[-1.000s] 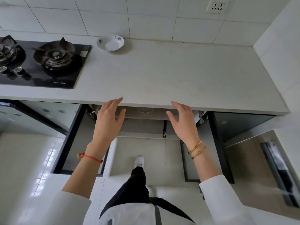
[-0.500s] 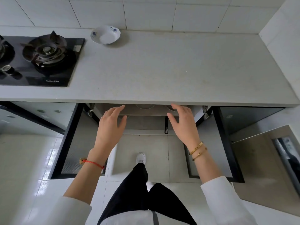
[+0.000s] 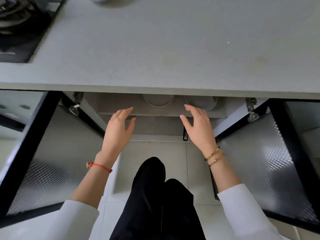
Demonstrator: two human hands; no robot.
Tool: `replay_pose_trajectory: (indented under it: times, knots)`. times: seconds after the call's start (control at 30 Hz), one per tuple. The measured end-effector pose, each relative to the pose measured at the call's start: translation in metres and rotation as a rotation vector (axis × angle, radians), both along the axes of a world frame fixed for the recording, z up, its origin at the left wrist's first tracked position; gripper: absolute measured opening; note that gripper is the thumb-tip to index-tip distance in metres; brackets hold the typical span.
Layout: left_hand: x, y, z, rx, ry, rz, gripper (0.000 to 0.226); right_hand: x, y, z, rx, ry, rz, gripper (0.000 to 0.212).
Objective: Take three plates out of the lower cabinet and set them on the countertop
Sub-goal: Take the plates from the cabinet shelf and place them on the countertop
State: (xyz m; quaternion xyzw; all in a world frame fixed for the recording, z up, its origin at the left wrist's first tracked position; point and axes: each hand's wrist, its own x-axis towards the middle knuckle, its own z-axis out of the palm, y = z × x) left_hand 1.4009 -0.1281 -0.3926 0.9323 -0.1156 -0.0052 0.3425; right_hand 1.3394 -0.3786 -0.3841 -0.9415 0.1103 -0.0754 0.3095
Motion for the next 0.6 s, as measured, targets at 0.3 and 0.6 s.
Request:
replay_pose_trajectory:
  times: [0.3, 0.6]
  knots:
    - [0.058, -0.013, -0.141, 0.002, -0.130, 0.016, 0.037, 0.059, -0.019, -0.128, -0.048, -0.079, 0.017, 0.043]
    - [0.107, -0.029, -0.231, -0.081, -0.258, 0.021, 0.037, 0.103, -0.039, -0.222, -0.093, -0.171, 0.011, 0.044]
